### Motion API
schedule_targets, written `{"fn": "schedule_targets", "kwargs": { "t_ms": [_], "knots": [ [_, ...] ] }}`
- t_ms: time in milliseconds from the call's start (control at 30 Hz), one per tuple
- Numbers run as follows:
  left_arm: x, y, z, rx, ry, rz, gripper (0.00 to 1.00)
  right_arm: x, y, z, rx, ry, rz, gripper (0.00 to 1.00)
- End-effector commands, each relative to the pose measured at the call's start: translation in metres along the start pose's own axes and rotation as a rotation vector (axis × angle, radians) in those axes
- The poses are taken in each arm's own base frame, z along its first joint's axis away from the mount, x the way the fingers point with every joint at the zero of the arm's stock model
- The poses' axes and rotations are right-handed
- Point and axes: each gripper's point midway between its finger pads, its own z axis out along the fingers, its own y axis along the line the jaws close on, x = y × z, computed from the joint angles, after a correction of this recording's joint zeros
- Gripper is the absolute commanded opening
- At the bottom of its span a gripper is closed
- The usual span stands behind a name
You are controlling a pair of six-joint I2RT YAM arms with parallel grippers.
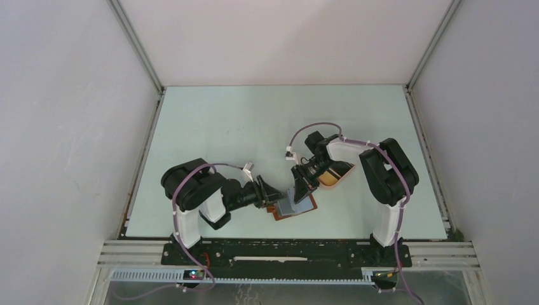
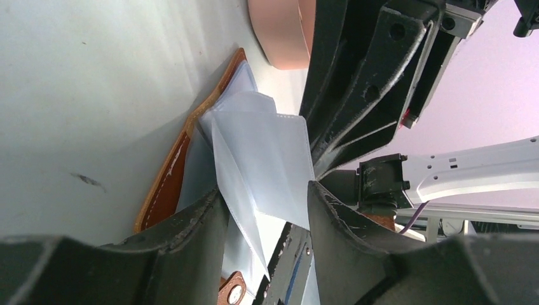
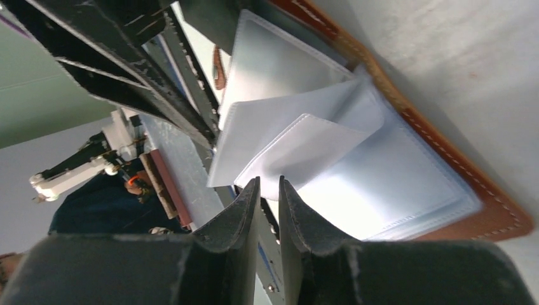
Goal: Put the credit cards into the card holder
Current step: Turn over the card slot in the card holder.
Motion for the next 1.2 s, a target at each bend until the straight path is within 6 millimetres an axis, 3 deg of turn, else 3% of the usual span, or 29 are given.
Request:
{"fn": "schedule_targets", "kwargs": {
  "t_ms": [0, 167, 367, 567, 700, 933, 1167],
  "knots": [
    [0.001, 0.001, -0.005, -0.001, -0.015, 0.005, 0.52, -0.013, -0.008, -0.008, 0.120, -0.035, -0.061, 0.24],
    [-0.001, 0.015, -0.010, -0.047, -0.036, -0.005, 0.45, -0.018, -0.009, -0.021, 0.188, -0.072, -0.110, 0.25],
    [0.002, 0.033, -0.012, -0.117, -0.031, -0.018, 0.25, -0.022, 0.001, -0.035, 0.211, -0.109, -0.183, 0.29],
    [-0.002, 0.052, -0.020, -0.247, -0.045, 0.049, 0.25, -0.026, 0.022, -0.058, 0.221, -0.174, -0.319, 0.35],
    [-0.011, 0.062, -0.029, -0.365, -0.053, 0.140, 0.27, -0.020, 0.040, -0.053, 0.159, -0.164, -0.379, 0.34],
    [-0.035, 0.047, -0.053, -0.466, -0.102, 0.328, 0.28, -0.011, 0.025, -0.020, 0.167, -0.055, -0.343, 0.22],
    [-0.062, -0.012, -0.085, -0.374, -0.231, 0.536, 0.30, -0.011, -0.006, 0.022, 0.222, 0.058, -0.218, 0.12]
  ]
}}
